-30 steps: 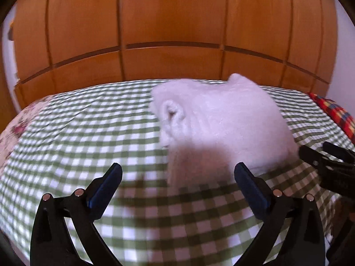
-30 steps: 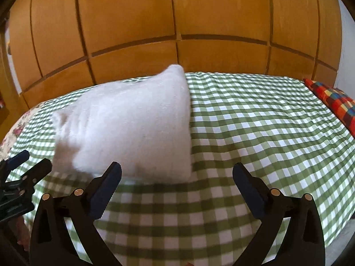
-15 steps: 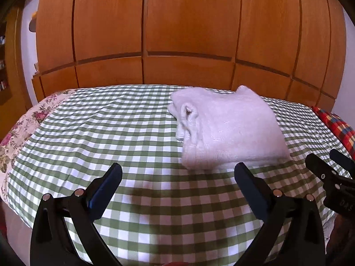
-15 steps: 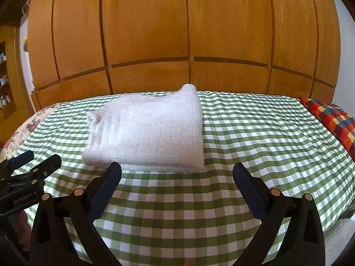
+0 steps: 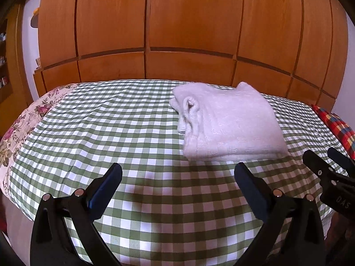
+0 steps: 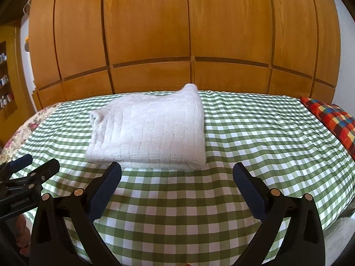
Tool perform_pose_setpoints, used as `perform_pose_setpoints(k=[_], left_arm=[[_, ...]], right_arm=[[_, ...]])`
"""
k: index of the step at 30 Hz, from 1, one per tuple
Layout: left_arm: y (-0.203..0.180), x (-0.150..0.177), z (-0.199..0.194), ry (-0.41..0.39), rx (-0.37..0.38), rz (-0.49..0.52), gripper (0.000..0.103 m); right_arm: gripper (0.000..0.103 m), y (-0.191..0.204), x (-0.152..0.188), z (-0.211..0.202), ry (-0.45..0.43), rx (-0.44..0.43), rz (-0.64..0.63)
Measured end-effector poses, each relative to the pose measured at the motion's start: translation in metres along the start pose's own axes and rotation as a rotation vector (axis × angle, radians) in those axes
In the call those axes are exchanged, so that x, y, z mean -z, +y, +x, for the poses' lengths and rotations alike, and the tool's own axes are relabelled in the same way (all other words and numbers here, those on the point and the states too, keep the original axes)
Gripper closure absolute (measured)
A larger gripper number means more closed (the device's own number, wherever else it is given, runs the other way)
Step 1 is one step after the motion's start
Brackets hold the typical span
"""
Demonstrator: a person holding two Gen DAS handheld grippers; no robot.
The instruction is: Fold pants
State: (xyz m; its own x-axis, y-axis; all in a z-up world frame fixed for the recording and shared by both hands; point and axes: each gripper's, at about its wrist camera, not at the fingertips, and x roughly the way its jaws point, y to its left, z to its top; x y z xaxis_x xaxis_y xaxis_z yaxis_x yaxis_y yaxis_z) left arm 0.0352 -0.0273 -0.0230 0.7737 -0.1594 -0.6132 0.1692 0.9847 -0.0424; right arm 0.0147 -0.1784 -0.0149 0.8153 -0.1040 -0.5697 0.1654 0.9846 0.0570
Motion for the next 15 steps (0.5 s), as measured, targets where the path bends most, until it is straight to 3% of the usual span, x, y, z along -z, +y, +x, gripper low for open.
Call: perform_pose_setpoints(k=[15], left_arm=[[-0.0003, 0.0004, 0.0011, 0.008, 0.007, -0.001, 0.002]], right_arm=[[0.004, -0.0012, 0.0012, 0.0018, 0.006, 0.000, 0.007]])
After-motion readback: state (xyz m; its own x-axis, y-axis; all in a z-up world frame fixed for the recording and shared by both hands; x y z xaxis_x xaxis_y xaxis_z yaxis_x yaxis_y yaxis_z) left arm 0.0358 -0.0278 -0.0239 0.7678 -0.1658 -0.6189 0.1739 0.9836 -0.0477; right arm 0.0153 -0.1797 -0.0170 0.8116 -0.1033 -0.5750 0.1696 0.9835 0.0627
